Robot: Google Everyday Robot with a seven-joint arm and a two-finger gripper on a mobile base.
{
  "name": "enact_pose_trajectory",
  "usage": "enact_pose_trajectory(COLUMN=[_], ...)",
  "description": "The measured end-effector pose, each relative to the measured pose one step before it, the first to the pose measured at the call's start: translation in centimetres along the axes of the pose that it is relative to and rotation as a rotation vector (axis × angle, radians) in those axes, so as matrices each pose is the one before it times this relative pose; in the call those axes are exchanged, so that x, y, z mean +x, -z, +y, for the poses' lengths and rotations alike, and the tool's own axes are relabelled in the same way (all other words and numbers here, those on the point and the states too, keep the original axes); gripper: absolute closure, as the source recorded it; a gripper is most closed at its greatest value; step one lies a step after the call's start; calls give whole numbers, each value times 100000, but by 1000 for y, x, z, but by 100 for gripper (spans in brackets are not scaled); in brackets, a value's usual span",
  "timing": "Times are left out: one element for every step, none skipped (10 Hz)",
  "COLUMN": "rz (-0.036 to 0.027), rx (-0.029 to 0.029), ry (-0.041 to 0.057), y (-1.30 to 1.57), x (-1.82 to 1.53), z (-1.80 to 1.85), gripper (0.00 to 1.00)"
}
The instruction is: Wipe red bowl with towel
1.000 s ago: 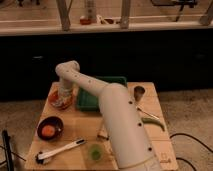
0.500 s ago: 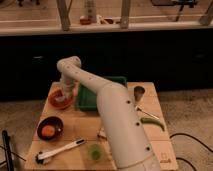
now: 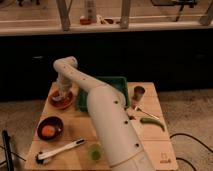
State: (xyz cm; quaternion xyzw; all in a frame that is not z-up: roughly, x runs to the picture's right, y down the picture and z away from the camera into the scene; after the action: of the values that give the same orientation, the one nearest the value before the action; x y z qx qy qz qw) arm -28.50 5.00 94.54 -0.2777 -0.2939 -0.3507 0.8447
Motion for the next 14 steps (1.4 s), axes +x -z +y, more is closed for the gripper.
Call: enact_pose_trajectory(rz=[-1294, -1199, -783, -925, -1011, -581, 13, 421, 1074, 1090, 1882, 1078, 1084, 726], rx=[-26, 602, 415, -46, -672, -858, -472, -922, -351, 129, 1677, 1209, 1318, 2019], ry=[1676, 1287, 597, -101, -1157, -1534, -1411, -2038, -1762, -1350, -1482, -328, -229, 138], y=[-109, 61, 267, 443, 360, 233, 223, 348, 464, 407, 723, 282, 168, 133], x=[-707, -691, -496, -616, -337, -90, 173, 293, 363, 440, 747, 373, 437, 678], z=[63, 241, 348, 848, 1056, 1011, 608, 810, 594, 419, 114, -207, -425, -902], gripper=[100, 100, 100, 100, 100, 100, 100, 100, 100, 100, 100, 100, 100, 100])
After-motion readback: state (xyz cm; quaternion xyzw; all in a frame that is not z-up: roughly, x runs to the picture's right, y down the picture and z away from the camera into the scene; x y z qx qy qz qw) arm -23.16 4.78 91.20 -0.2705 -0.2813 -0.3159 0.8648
